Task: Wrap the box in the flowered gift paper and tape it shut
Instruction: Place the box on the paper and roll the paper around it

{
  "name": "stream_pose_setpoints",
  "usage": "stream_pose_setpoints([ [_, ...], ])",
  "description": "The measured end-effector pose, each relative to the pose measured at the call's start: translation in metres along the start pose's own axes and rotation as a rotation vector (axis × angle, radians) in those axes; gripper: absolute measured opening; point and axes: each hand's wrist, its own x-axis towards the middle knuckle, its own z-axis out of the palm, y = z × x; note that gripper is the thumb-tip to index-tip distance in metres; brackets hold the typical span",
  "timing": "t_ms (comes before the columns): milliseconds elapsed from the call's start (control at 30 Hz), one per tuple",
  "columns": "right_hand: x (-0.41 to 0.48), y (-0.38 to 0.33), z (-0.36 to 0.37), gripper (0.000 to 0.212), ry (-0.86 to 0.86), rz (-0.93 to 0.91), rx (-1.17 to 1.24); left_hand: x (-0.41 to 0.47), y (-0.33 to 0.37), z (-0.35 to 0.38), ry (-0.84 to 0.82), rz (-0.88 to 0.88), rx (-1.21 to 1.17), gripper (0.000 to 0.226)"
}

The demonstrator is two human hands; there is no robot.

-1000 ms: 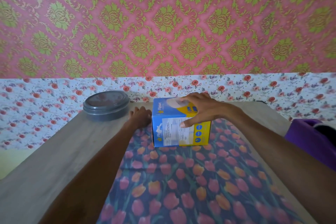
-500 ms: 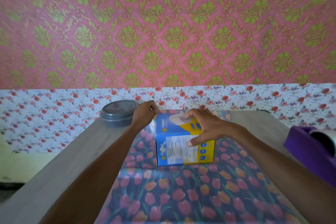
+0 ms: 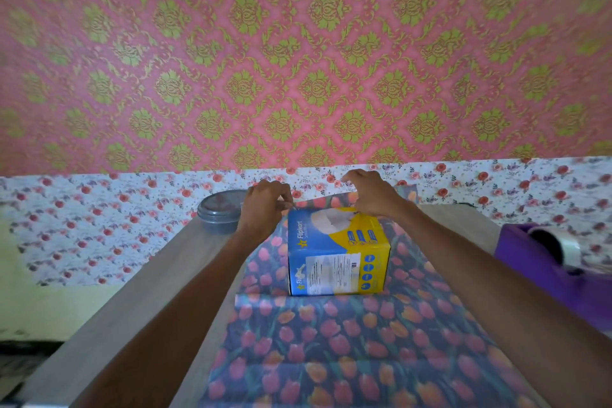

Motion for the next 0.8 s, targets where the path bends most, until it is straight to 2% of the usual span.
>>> stream_pose_setpoints([
  [67,0.01,0.001,-0.002,0.047,-0.047,0.028,-0.187,0.001,0.002,-0.001,0.0,0.005,0.0,0.021],
  [167,0.013,0.004,-0.004,0.01,0.015,0.081,-0.244,0.003,0.003,-0.001,0.002,-0.005,0.031,0.018],
  [267,0.005,0.004,-0.008,0.017,0.096,0.091,-0.218,0.008,0.001,0.001,0.01,-0.089,0.07,0.017],
  [367,-0.002,0.005,-0.01,0.01,0.178,0.081,-0.144,0.015,0.002,0.005,0.013,-0.167,0.103,0.018],
  [500,-0.011,0.007,-0.015,0.041,0.312,0.115,-0.039,0.028,0.007,0.009,0.026,-0.203,0.133,0.008],
  [533,-0.013,0.004,-0.016,0.039,0.322,0.128,-0.02,0.031,0.008,0.009,0.019,-0.202,0.145,0.006],
  [700,-0.022,-0.009,-0.005,0.004,0.328,0.18,0.018,0.028,0.022,0.017,-0.04,-0.276,0.151,0.017],
  [800,-0.027,-0.013,0.012,0.006,0.29,0.226,0.065,0.016,0.036,0.032,0.032,-0.315,0.152,0.027],
])
